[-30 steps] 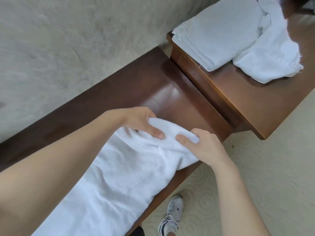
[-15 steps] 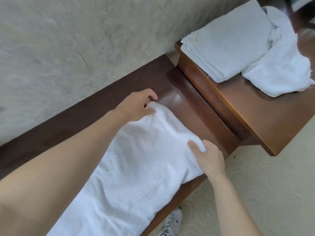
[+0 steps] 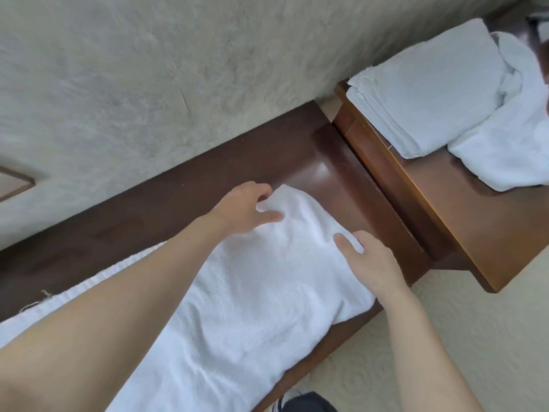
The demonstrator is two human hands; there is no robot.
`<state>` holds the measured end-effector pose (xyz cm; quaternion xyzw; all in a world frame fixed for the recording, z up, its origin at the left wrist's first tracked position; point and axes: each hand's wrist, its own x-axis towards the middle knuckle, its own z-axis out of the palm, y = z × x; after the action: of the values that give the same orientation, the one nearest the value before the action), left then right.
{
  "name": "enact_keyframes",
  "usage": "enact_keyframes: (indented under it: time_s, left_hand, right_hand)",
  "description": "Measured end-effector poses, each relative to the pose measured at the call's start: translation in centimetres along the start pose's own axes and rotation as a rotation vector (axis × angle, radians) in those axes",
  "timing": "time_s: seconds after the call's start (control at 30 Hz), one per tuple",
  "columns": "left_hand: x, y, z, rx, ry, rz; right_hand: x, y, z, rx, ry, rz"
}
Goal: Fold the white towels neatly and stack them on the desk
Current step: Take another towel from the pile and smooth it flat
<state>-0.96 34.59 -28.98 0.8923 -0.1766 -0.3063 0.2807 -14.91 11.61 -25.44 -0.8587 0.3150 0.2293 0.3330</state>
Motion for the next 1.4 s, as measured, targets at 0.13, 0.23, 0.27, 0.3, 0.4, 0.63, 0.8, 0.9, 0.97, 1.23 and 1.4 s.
enact_keyframes:
  time_s: [0.13, 0.23, 0.27, 0.3, 0.4, 0.63, 0.8, 0.9, 0.97, 1.23, 1.4]
  left_hand:
    - [-1.7, 0.7, 0.5, -0.327, 0.075, 0.118]
    - [-2.4, 1.0, 1.1, -0.377, 0.09, 0.155]
    - [-2.5, 0.9, 1.2, -0.365, 0.132, 0.2]
    - [-2.5, 0.9, 1.5, -0.355, 0.188, 0.251]
    - [-2.2, 0.8, 2.1, -0.354, 0.287, 0.29]
    - [-2.6, 0.6, 3.2, -0.436, 0.352, 0.068]
    - [-3.0, 1.3, 3.1, -0.556, 0.439, -0.103]
    - [-2.9, 0.8, 3.0, -0.46, 0.344, -0.176]
    - [-2.5, 0.8, 3.2, -0.326, 0.333, -0.181]
    - [-2.5, 3.2, 2.4, -0.48, 0.195, -0.139]
    - [-6.8, 3.7, 2.5, -0.415, 0.062, -0.286]
  right_hand:
    - [2.0, -2.8, 0.3, 0.056, -0.068, -0.079]
    - [3.6, -4.7, 0.7, 0.081, -0.109, -0.147]
    - [4.1, -5.2, 0.9, 0.086, -0.126, -0.181]
    - [4.6, -5.7, 0.9, 0.101, -0.153, -0.217]
    - [5.7, -7.4, 0.4, 0.169, -0.313, -0.295]
    - [7.2, -6.1, 0.5, -0.063, -0.292, -0.511]
    - [7.2, -4.6, 0.6, 0.015, -0.17, -0.601]
    - [6.8, -4.3, 0.5, 0.082, -0.104, -0.598]
    - [6.8, -4.7, 0.3, 0.133, -0.108, -0.548]
    - [4.8, -7.0, -0.4, 0.083, -0.273, -0.615]
    - [3.0, -7.8, -0.6, 0.176, -0.491, -0.714]
